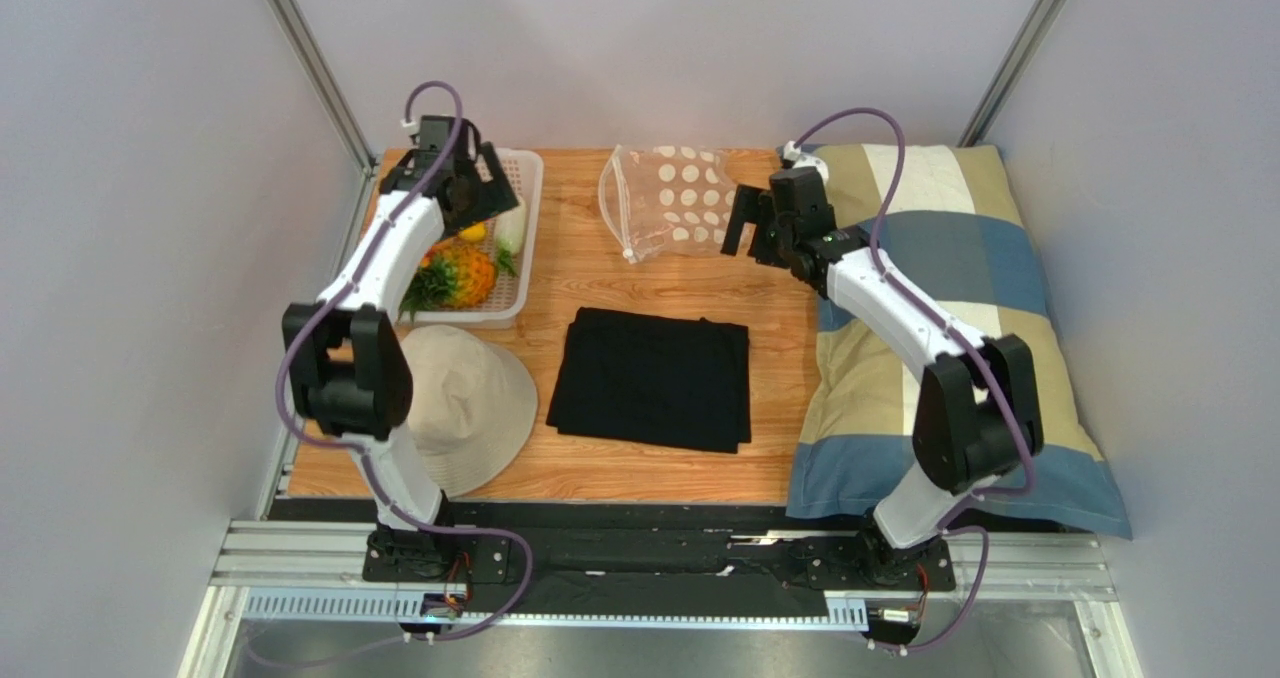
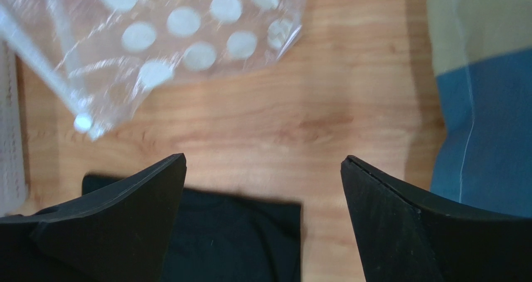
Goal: Open the zip-top bag and remove the fake food
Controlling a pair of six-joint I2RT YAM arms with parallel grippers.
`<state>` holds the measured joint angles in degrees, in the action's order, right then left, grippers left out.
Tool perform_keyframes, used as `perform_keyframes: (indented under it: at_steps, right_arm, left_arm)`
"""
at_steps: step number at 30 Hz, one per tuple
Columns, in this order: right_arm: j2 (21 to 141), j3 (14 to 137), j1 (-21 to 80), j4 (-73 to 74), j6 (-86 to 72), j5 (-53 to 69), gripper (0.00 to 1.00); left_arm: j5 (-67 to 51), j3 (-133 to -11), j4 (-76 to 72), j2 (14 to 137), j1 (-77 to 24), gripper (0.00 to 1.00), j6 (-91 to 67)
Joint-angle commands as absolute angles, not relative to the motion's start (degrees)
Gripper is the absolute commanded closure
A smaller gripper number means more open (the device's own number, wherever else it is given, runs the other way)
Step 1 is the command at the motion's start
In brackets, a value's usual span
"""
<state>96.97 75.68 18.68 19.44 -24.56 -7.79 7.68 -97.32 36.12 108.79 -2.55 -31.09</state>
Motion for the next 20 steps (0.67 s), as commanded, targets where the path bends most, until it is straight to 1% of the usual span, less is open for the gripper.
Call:
perform_keyframes:
  at_steps: [1,2,4,5,6,7,8,9,10,12,16,20]
  right_arm:
    - [84.05,70.34,25.13,29.60,-26.36,-13.19,0.00]
    - [78.54,69.18,26.70,30.32,-26.89,-12.66,0.00]
    - [73.06,65.77,27.51,32.94,-28.21,-9.43,0.00]
    - [66.51,64.79,27.68,33.92,-28.21,-8.36,0.00]
    - [63.31,63.82,27.69,36.71,-28.13,-8.35,0.00]
    - [59.45,63.03,27.69,38.39,-27.08,-10.79,0.00]
    - [56.02,62.93,27.69,40.50,-26.46,-13.25,0.00]
    - [49.46,63.45,27.60,45.04,-25.93,-15.88,0.00]
    - [46.61,64.33,27.60,47.26,-25.06,-19.56,0.00]
    - [39.16,67.32,27.60,52.61,-24.00,-20.91,0.00]
    - [33.24,72.24,27.60,60.81,-24.17,-21.72,0.00]
    - [32.96,73.92,27.60,64.51,-26.36,-18.11,0.00]
  left_arm:
    - [4.94,-87.56,33.40,89.06,-15.80,0.01,-28.83]
    - [3.79,-83.88,33.05,86.42,-17.73,0.01,-28.48]
    - [0.54,-80.26,32.70,78.17,-24.04,0.01,-27.78]
    - [0.35,-77.11,32.26,75.09,-26.34,0.01,-26.38]
    - [-0.78,-75.78,32.26,68.79,-28.19,0.01,-25.58]
    - [-1.84,-74.72,32.34,65.42,-30.04,0.01,-24.79]
    - [-3.67,-73.23,32.60,61.91,-30.23,0.01,-23.13]
    - [-6.74,-72.60,32.69,54.91,-30.23,0.01,-22.51]
    - [-7.64,-72.60,33.13,51.80,-30.23,0.01,-21.63]
    - [-10.09,-73.91,35.76,44.43,-30.23,0.01,-19.34]
    - [-11.33,-76.81,43.92,38.77,-30.23,0.01,-19.68]
    - [-10.47,-74.54,45.44,34.38,-30.23,0.01,-22.06]
